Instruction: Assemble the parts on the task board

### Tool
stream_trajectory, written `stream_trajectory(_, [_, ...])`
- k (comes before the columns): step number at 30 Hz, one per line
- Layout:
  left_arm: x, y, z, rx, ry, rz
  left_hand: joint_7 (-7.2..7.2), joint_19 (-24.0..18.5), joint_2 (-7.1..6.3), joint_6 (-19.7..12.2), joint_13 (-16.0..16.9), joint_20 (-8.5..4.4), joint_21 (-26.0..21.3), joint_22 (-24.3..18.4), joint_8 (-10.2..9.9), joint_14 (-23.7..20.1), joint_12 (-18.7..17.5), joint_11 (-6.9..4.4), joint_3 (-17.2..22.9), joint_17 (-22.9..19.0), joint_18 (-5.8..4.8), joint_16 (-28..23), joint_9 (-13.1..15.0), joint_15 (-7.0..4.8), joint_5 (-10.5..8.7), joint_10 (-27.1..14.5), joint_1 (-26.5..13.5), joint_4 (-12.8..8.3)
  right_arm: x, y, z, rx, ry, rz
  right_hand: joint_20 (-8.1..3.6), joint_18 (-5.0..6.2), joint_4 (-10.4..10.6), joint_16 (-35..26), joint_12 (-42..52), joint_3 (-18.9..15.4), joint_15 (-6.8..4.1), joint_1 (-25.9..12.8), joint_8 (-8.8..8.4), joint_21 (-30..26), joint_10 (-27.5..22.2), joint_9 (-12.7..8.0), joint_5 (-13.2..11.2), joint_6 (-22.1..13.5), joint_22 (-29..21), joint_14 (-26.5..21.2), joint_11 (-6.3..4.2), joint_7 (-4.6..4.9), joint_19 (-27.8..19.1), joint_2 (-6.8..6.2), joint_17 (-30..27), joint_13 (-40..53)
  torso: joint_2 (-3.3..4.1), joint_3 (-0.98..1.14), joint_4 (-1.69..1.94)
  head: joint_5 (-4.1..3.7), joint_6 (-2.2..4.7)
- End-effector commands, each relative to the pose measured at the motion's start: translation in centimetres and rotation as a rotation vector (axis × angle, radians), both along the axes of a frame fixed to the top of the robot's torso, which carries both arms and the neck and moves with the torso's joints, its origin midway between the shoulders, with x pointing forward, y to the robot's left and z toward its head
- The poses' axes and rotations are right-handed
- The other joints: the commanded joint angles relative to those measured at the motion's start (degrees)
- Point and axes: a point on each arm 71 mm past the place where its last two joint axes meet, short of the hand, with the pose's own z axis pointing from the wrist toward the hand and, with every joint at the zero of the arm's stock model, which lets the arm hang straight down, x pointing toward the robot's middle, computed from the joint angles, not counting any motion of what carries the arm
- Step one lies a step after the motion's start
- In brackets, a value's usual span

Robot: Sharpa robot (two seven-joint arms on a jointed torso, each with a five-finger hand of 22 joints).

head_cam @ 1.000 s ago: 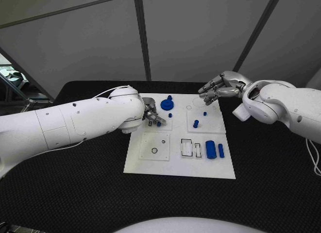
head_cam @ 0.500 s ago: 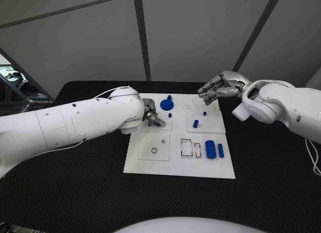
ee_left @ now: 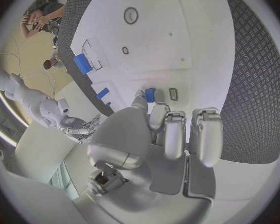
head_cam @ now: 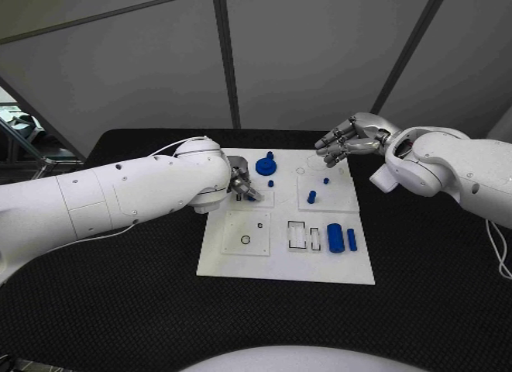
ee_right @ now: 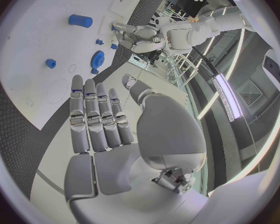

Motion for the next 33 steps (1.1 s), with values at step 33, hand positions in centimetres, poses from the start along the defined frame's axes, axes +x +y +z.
stream_trajectory(33, [0.4,1.0,2.1,-0.108,0.152,0.007,0.53,4.5,0.01,-1.1,-1.9,0.21,-0.8,12.7,-1.9,6.0,-2.3,0.44,17.6,15.1,-2.26,0.1,0.5,0.37,10.47,-1.2,-2.9,-13.6,0.3,-0.3,-0.2,-0.017,0.024,0.007,0.08,0.18,0.2,-0.1,-0.1,-0.6,0.07,-0.5,-0.15,-0.5,-0.5,0.0,0.3,0.0,-0.3,-0.5,0.12,0.23,0.5,0.47,-0.2,0.0,-0.01,0.03,-0.01,0.07,0.03])
